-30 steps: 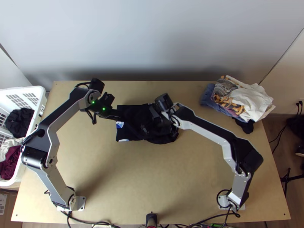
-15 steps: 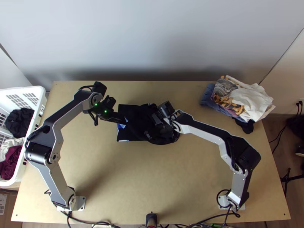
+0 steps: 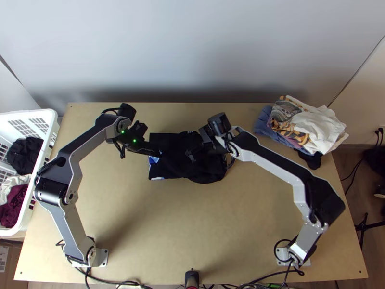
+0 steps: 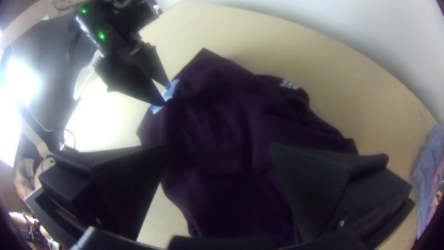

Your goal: Fold the t-shirt

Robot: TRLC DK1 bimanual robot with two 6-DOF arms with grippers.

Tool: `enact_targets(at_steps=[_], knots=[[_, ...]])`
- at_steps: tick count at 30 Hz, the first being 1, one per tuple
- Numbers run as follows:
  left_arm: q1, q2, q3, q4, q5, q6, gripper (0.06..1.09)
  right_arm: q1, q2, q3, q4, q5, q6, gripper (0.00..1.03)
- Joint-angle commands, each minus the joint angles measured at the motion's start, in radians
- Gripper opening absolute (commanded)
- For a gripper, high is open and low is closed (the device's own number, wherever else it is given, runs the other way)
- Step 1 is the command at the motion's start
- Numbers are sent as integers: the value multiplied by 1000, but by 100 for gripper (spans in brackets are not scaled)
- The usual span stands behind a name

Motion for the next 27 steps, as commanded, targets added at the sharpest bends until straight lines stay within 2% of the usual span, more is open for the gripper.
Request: enact_targets(at_steps=[1, 3, 6, 9, 17, 23, 27], knots=[[10, -22, 4, 0, 1, -13, 104, 31, -97, 44, -33, 32, -38, 98], [13, -34, 6, -1, 1, -23, 104, 55, -108, 9, -35, 60, -80, 98], [19, -58, 7, -3, 1, -32, 104, 97, -125, -73, -27, 147, -170, 98], [27, -80, 1, -4, 1, -41, 104, 132, -165, -205, 77, 209, -250, 98], [56, -134, -36, -1, 1, -53, 104, 162, -209, -410, 309, 221, -367, 98], [75, -172, -71, 6, 3, -61, 104, 218, -194, -448, 352, 222, -436, 98], [90, -195, -99, 17, 6, -61, 104, 271, -183, -456, 355, 222, -446, 98]])
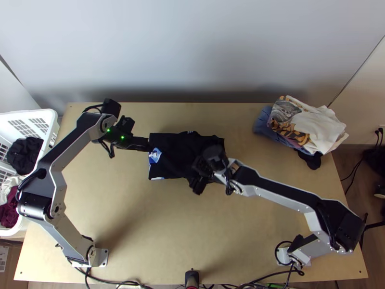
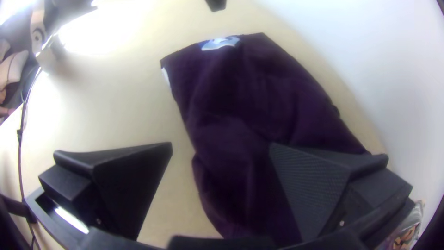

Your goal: Fold the t-shirt

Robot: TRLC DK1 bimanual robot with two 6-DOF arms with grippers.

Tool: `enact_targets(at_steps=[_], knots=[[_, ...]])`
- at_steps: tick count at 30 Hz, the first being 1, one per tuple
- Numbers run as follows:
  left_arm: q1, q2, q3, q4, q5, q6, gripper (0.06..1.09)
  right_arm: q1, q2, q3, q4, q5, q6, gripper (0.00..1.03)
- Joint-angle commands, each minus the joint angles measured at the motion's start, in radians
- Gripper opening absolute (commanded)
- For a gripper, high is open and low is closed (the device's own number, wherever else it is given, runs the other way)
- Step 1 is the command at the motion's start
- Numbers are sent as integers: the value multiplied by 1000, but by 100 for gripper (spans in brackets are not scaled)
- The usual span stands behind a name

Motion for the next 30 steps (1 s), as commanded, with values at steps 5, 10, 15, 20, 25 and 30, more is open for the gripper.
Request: enact_targets(at_steps=[5, 10, 15, 20, 25, 30], knots=[[33, -57, -74, 26, 9, -5, 104, 108, 34, -28, 47, 10, -48, 98], [42, -74, -100, 36, 12, -5, 104, 113, 66, -13, 82, 19, -74, 98], [58, -85, -120, 43, 15, 3, 104, 116, 103, -27, 194, 82, -197, 98], [73, -87, -123, 44, 18, 9, 104, 108, 143, -22, 249, 119, -234, 98], [82, -85, -123, 44, 20, 18, 104, 99, 165, -21, 254, 119, -243, 98], [87, -83, -120, 43, 20, 23, 104, 87, 203, -19, 257, 119, -247, 98]])
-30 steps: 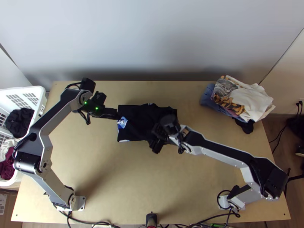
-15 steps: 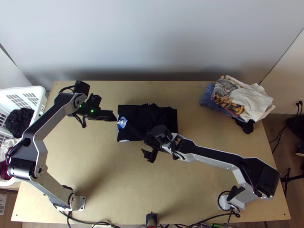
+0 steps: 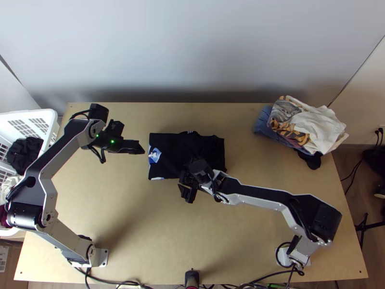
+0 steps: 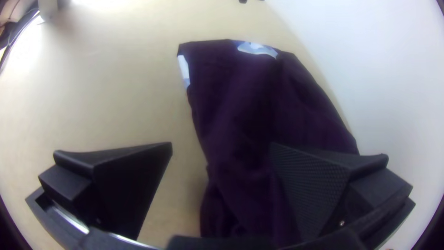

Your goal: Fold the t-shirt

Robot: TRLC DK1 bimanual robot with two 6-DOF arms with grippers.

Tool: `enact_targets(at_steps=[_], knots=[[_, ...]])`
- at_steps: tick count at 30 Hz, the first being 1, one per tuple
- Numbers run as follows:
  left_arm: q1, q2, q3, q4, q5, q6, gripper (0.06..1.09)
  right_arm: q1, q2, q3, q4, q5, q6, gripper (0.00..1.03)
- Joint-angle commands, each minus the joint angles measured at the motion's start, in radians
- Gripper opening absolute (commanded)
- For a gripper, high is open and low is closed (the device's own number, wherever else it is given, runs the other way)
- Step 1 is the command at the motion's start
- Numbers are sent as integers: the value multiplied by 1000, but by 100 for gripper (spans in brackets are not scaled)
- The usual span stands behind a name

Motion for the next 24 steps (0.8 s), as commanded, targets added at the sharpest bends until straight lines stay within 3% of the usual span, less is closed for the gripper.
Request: enact_targets(at_steps=[1, 20, 22, 24], knots=[[13, 1, 0, -2, 1, 11, 104, -15, 52, 4, 18, 7, -17, 98], [32, 21, 17, -3, 7, 25, 104, -120, 191, 130, 46, 8, -46, 98], [32, 24, 22, -3, 10, 23, 104, -133, 213, 164, 43, 14, -34, 88], [32, 26, 22, -3, 10, 23, 104, -140, 226, 188, 32, 16, -32, 70]])
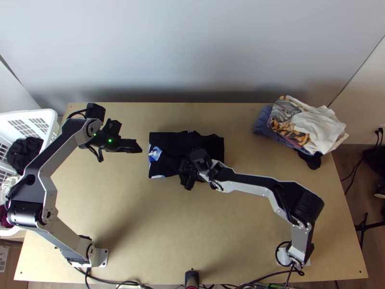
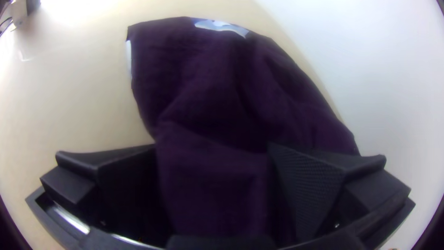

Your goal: Fold the t-shirt

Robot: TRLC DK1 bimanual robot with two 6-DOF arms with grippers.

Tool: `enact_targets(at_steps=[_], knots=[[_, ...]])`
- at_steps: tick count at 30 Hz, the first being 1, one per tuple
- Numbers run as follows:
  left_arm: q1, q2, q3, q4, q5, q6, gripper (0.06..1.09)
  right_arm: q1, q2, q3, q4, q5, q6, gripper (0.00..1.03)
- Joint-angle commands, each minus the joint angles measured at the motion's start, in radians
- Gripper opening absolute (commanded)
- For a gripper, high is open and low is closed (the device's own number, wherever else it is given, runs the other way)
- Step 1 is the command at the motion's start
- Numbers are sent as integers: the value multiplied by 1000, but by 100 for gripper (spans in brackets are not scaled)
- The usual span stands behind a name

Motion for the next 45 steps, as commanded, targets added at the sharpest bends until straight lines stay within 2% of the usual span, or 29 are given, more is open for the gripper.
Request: enact_targets(at_steps=[1, 2, 5, 10, 14, 16, 28, 37, 45], knots=[[1, 9, 9, 0, 2, -1, 104, -36, 68, 89, -26, 11, 10, 60], [1, 9, 9, -1, 2, -1, 104, -39, 77, 102, -33, 11, 20, 49], [-2, 12, 11, 0, 6, -4, 104, -48, 102, 135, -37, 11, 45, 2], [-8, 12, 14, 0, 9, -14, 104, -71, 95, 165, -79, 22, 197, 3], [-14, 11, 20, 0, 9, -20, 104, -96, 13, 204, -144, 28, 338, 3], [-22, 11, 26, 0, 9, -24, 104, -113, -41, 217, -163, 33, 364, 3], [-89, 16, 74, -1, 9, -75, 104, -272, -170, 446, -267, 50, 375, 3], [-98, -14, 77, -27, 7, -89, 104, -398, -244, 446, -269, 63, 401, 3], [-107, -47, 69, -47, 4, -101, 104, -599, -354, 455, -261, 85, 401, 3]])
